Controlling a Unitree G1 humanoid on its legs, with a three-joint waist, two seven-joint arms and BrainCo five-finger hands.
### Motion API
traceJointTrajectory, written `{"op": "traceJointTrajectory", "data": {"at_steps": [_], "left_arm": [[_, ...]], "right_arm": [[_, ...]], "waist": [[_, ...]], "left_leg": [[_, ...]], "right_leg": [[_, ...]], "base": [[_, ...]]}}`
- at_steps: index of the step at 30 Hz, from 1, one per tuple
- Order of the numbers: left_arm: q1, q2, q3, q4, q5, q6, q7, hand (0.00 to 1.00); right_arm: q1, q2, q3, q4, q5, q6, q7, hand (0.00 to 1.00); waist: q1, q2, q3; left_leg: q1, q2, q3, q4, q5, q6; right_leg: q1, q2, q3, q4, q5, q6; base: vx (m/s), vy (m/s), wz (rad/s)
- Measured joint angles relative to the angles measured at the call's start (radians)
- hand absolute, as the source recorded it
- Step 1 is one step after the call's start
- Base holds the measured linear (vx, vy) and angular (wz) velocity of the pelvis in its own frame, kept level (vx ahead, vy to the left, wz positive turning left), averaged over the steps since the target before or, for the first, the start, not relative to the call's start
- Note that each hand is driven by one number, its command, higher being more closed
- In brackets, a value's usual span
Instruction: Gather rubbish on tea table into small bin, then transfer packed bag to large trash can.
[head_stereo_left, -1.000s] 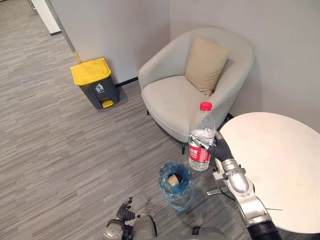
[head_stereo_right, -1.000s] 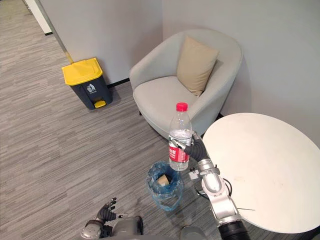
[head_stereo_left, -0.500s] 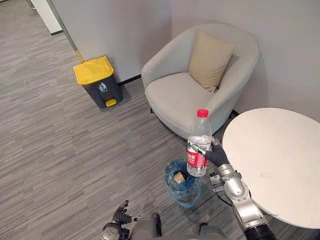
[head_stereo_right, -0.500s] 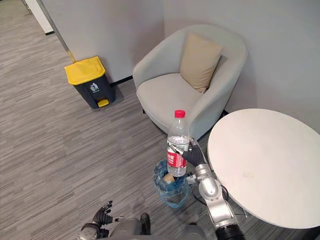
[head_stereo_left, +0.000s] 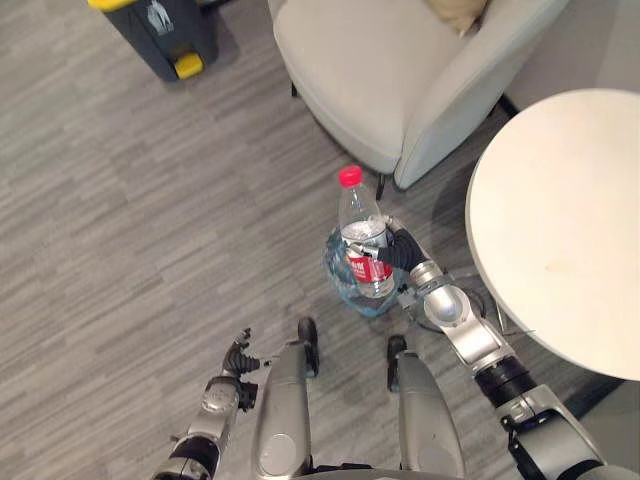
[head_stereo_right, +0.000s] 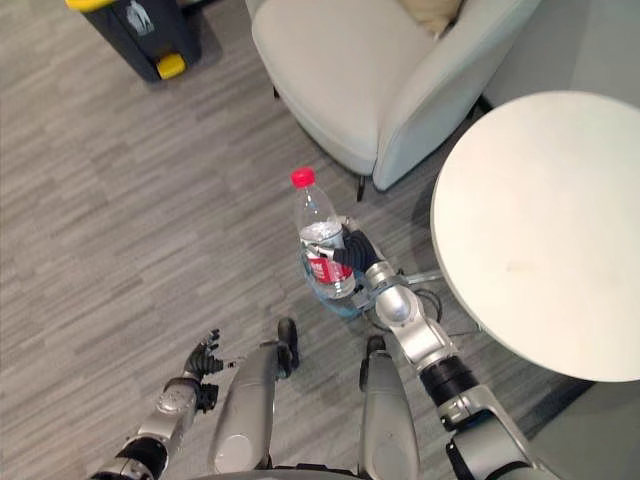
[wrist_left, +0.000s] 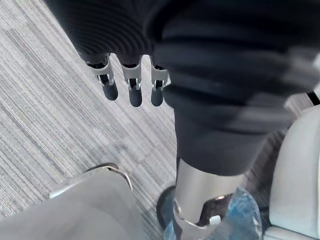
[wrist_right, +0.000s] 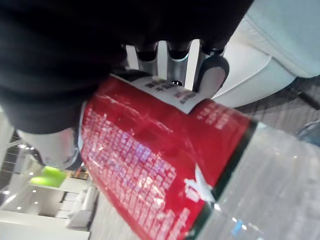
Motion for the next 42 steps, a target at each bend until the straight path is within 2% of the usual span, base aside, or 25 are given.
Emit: {"op": "traceJointTrajectory", "data": {"at_steps": [3,5,10,13,17,23,33,34,42], "left_arm": [[-0.058,0.004,0.023,-0.025,-0.025,-0.002,0.02,0.0],[-0.111,-0.002,0.039,-0.062,-0.028,-0.004,0.024,0.0],[-0.226,-0.039,0.112,-0.184,-0.049,-0.027,0.044,0.0],[-0.263,-0.047,0.132,-0.237,-0.066,-0.031,0.06,0.0],[-0.282,-0.053,0.17,-0.282,-0.086,-0.034,0.065,0.0],[-0.296,-0.053,0.179,-0.326,-0.114,-0.048,0.066,0.0],[-0.296,-0.052,0.169,-0.334,-0.143,-0.056,0.063,0.0],[-0.296,-0.052,0.168,-0.335,-0.143,-0.056,0.061,0.0],[-0.295,-0.054,0.168,-0.335,-0.143,-0.057,0.062,0.0]], "right_arm": [[-0.083,-0.007,0.007,0.031,-0.032,0.002,-0.034,1.0],[-0.133,-0.007,0.007,0.037,-0.057,0.002,-0.059,1.0],[-0.234,-0.002,0.007,0.038,-0.095,0.005,-0.087,1.0],[-0.3,0.001,0.005,0.054,-0.095,0.024,-0.106,1.0],[-0.35,0.001,-0.004,0.122,-0.095,0.046,-0.127,1.0],[-0.423,0.006,-0.06,0.215,-0.071,0.063,-0.15,1.0],[-0.54,0.004,-0.152,0.322,0.025,0.068,-0.189,1.0],[-0.548,0.004,-0.161,0.335,0.033,0.068,-0.19,0.0],[-0.551,0.006,-0.164,0.396,0.065,0.071,-0.188,0.0]], "waist": [[0.005,-0.003,0.006],[0.023,-0.005,0.029],[0.027,-0.016,0.076],[0.027,-0.032,0.111],[0.038,-0.035,0.114],[0.053,-0.036,0.115],[0.054,-0.036,0.115],[0.055,-0.036,0.115],[0.054,-0.036,0.115]], "left_leg": [[-0.132,0.015,-0.009,0.068,0.0,0.0],[-0.218,0.023,-0.013,0.122,-0.001,0.003],[-0.443,0.021,-0.06,0.253,-0.005,0.014],[-0.56,0.025,-0.067,0.308,-0.007,0.012],[-0.68,0.033,-0.083,0.373,-0.004,0.017],[-0.751,0.035,-0.09,0.39,0.0,0.006],[-0.766,0.035,-0.089,0.386,0.011,0.008],[-0.766,0.035,-0.089,0.385,0.011,0.008],[-0.765,0.035,-0.092,0.379,0.013,0.005]], "right_leg": [[-0.132,0.001,0.0,0.074,-0.002,0.001],[-0.222,0.0,0.002,0.141,-0.014,0.0],[-0.434,-0.009,-0.027,0.302,-0.059,-0.013],[-0.553,-0.021,-0.033,0.389,-0.081,-0.023],[-0.671,-0.023,-0.037,0.468,-0.1,-0.026],[-0.744,-0.028,-0.045,0.502,-0.113,-0.025],[-0.754,-0.041,-0.058,0.511,-0.126,-0.028],[-0.754,-0.041,-0.059,0.511,-0.127,-0.029],[-0.754,-0.043,-0.064,0.514,-0.132,-0.037]], "base": [[-0.09,-0.019,-0.04],[-0.05,-0.031,-0.02],[-0.05,-0.057,0.15],[-0.04,-0.082,0.18],[-0.03,-0.062,0.05],[-0.01,-0.003,0.02],[0.0,0.001,0.05],[0.0,0.0,0.0],[0.0,0.0,0.0]]}}
